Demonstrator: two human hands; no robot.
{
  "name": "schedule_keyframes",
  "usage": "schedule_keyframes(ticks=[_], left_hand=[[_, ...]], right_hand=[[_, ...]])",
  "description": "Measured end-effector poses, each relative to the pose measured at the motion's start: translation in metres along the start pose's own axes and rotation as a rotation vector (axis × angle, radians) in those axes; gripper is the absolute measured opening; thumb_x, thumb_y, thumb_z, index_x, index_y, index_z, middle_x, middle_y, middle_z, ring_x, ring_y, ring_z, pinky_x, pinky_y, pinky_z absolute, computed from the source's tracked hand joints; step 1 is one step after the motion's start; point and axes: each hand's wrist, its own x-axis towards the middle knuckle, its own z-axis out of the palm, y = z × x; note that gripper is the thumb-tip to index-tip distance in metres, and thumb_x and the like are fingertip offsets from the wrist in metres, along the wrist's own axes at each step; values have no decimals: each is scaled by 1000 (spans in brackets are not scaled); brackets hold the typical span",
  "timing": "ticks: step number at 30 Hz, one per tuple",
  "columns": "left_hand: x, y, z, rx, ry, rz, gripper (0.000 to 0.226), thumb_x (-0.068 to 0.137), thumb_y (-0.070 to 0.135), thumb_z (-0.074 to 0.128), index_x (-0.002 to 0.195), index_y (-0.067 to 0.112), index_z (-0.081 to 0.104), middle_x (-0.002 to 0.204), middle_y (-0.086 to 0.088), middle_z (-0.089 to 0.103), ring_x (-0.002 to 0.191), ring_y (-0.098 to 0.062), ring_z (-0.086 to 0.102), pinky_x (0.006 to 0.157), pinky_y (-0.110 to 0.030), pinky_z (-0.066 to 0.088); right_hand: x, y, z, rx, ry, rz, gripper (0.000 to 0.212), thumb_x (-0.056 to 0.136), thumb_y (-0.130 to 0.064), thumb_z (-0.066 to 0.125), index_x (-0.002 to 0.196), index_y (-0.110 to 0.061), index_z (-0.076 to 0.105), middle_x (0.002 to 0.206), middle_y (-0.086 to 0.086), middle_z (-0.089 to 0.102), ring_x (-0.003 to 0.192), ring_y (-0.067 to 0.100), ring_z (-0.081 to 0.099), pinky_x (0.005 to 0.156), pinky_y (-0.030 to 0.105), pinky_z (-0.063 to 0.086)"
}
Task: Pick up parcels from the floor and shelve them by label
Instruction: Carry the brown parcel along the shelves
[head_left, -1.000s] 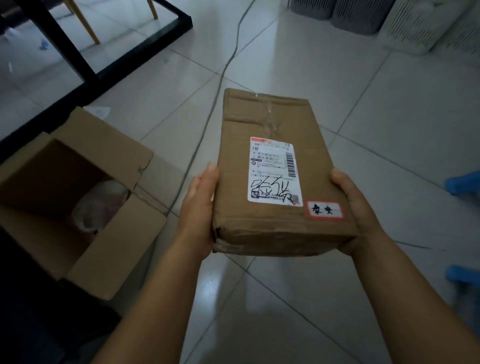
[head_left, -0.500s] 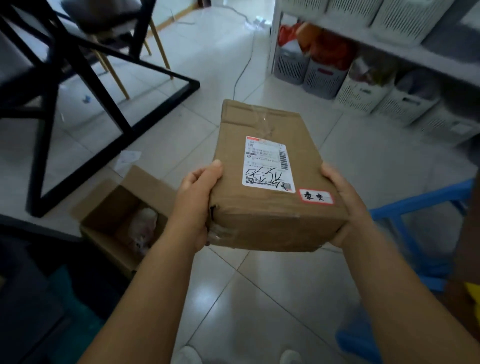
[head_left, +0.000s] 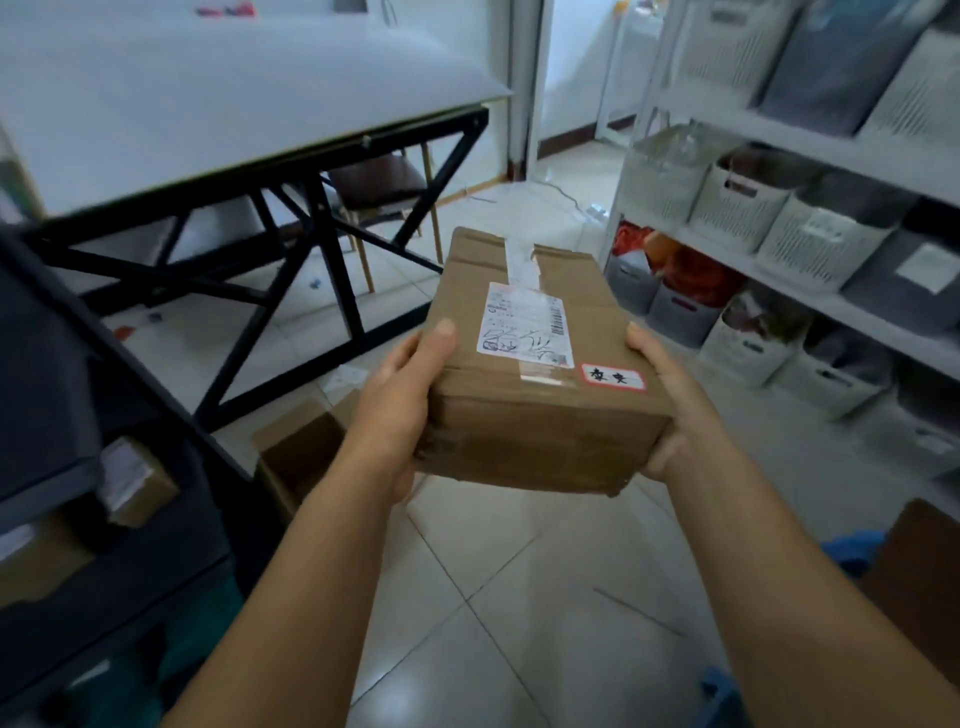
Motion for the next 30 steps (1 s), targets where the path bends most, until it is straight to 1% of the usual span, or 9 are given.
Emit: schedule_keyframes(ticks=[3,6,11,13,15,18,22,25,30], left_hand=[[-28,22,0,-28,68,15,96,50,72,70,138,33,63,121,-3,77,106,-29,74,89,-49,60],[-56,38,-8,-55,117,34,80,57,67,68,130,35,66,115,-2,79,98,-26,76,65,-38,62],[-102,54,-37,-29,167,97,77,57,77,62,125,42,69,119,2,77,111,-27,72,98,-54,55],[-121,60,-54,-26,150,119,71,65,78,61,128,44,67,121,4,77,111,-24,72,95,-50,57],[-140,67,-76,-15,135,176,60,77,74,59,128,44,68,114,8,80,103,-17,76,80,-37,61],[-174,80,-108,10,154,269,55,77,70,58,126,47,67,105,14,81,88,-6,78,69,-28,57],[-218,95,-146,-48,190,359,41,76,62,61,116,58,68,108,15,81,92,-9,79,72,-34,61],[-252,105,-179,-76,241,434,55,70,63,63,124,55,66,117,11,79,108,-18,74,89,-45,60],[-298,112,-222,-129,349,511,70,64,62,65,134,52,60,123,8,76,111,-21,73,81,-46,61]], right_hand=[[-28,-13,14,-18,-46,-17,45,72,-50,75,100,-16,71,88,12,78,65,28,74,54,42,60],[-55,-18,30,-30,-102,-36,40,75,-49,73,97,-16,72,83,12,78,64,27,74,48,38,57],[-90,-12,55,-75,-274,-72,34,76,-47,72,74,-14,81,83,12,78,63,26,74,48,37,57],[-104,-7,67,-96,-374,-99,32,78,-47,71,81,-17,81,94,12,77,72,25,74,55,37,59],[-120,0,84,-109,-465,-116,32,80,-47,68,87,-18,80,98,11,77,77,24,74,59,37,59],[-151,13,115,-100,-584,-140,31,84,-45,65,89,-19,80,97,10,77,78,23,74,60,36,59],[-192,31,154,-100,-740,-165,33,90,-44,56,85,-23,81,93,7,78,76,20,74,57,32,58],[-226,48,185,-97,-804,-176,33,90,-44,55,90,-22,80,97,8,77,80,21,74,60,32,58],[-269,74,224,-119,-872,-171,34,87,-43,60,104,-19,76,111,10,73,93,24,72,67,37,58]])
